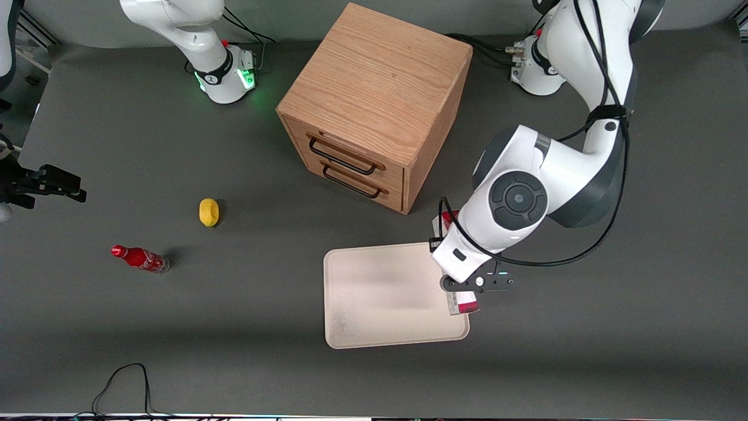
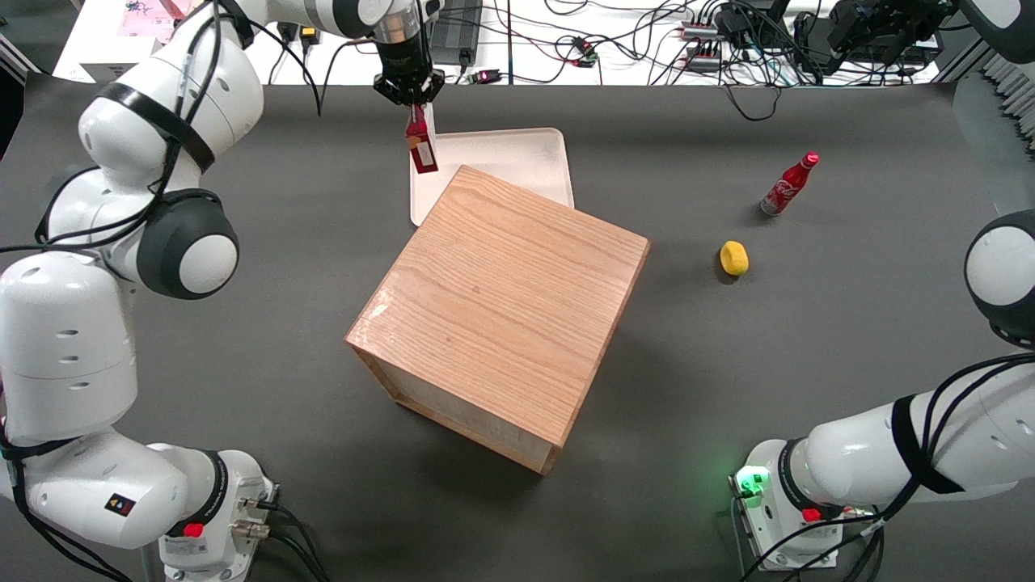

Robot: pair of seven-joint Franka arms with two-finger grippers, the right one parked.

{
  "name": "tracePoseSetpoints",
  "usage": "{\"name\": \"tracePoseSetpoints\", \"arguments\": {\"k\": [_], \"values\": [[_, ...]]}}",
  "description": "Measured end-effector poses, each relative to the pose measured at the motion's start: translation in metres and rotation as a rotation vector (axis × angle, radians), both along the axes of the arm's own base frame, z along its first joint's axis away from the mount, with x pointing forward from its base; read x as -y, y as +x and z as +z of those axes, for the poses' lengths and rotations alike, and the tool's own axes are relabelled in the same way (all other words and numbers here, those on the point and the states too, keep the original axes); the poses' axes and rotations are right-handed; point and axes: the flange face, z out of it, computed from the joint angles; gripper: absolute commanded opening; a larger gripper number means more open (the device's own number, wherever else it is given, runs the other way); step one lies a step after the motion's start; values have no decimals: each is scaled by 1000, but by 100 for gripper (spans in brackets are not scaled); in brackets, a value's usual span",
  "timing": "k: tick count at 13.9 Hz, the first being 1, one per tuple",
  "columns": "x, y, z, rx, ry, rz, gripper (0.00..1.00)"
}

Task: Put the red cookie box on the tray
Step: 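Lower the box onto the tray and open the left gripper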

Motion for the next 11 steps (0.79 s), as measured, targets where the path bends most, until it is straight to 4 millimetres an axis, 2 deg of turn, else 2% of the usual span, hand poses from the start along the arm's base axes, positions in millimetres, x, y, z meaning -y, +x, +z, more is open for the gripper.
{"name": "tracePoseSetpoints", "arguments": {"k": [2, 7, 9, 11], "values": [[0, 3, -24, -10, 8, -20, 0], [4, 10, -114, 20, -1, -16, 0], [3, 11, -137, 21, 14, -20, 0], [-2, 14, -149, 20, 28, -23, 0]]}}
